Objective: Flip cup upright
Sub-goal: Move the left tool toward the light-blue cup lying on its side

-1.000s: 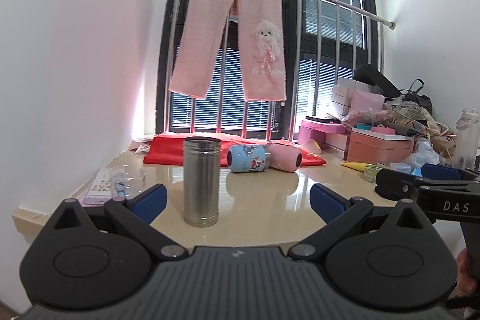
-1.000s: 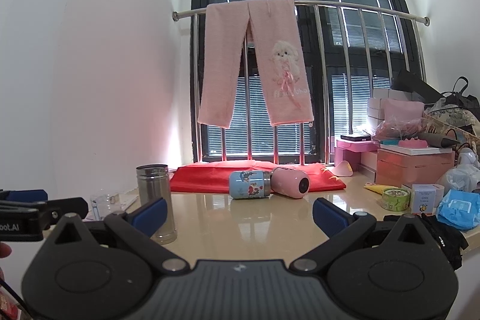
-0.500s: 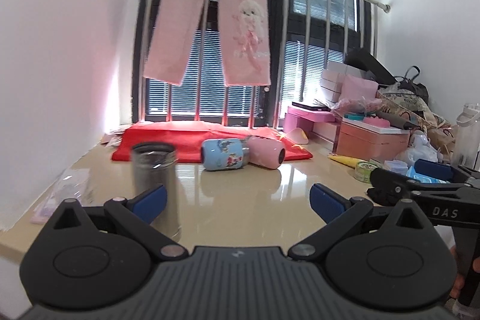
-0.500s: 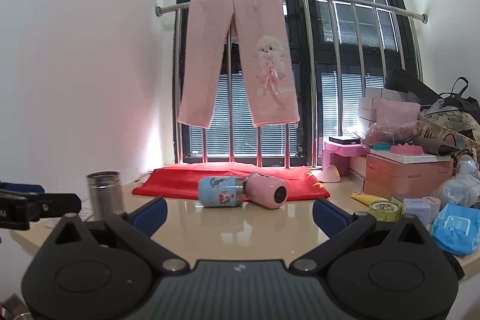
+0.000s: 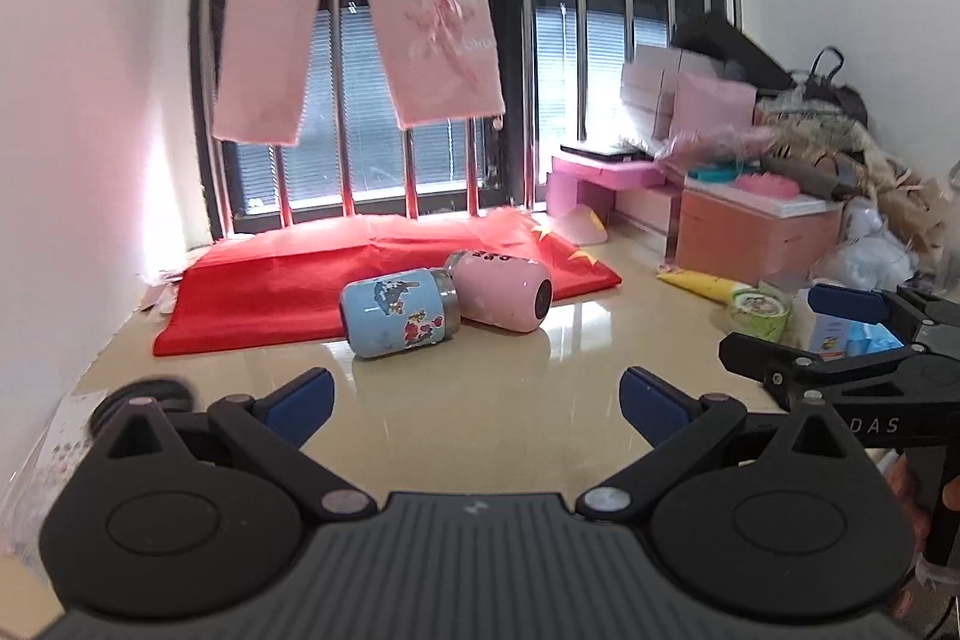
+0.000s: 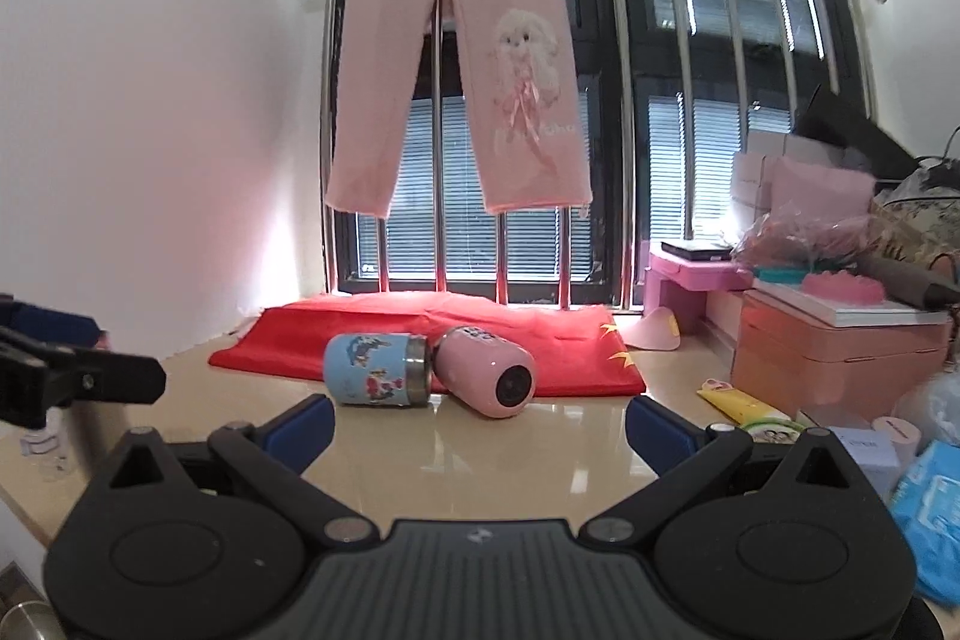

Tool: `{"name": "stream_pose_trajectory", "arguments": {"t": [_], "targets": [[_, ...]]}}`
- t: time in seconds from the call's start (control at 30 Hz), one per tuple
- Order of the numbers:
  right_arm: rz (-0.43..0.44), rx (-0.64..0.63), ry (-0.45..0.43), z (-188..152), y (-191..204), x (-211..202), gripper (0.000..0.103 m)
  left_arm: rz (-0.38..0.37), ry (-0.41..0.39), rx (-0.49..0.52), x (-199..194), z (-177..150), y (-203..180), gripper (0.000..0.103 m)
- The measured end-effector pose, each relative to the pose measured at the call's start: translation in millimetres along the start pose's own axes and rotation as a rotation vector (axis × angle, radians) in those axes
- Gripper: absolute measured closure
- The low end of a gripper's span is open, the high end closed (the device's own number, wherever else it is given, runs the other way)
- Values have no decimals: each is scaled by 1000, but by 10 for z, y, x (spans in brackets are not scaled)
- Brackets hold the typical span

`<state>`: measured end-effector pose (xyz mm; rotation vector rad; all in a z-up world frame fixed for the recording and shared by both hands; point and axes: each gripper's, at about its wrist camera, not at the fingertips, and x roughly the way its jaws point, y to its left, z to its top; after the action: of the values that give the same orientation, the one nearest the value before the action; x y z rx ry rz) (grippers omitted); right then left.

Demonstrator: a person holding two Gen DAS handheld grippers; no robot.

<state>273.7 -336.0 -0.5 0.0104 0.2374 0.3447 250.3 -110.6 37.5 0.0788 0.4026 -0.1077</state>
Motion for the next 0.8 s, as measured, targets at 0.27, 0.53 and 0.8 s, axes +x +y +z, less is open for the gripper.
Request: {"name": "stream_pose_trajectory", "arguments": {"t": [0.27, 0.53, 0.8], "targets": [[75, -18, 63, 135, -231, 900, 0, -8, 192, 74, 941, 675, 109, 0], [159, -20, 203, 400, -267, 1611, 0, -62, 380, 244, 1719, 1309, 60, 0], [194, -77, 312, 602, -255, 2165, 0, -118, 591, 446, 2503, 1538, 187, 0]]}}
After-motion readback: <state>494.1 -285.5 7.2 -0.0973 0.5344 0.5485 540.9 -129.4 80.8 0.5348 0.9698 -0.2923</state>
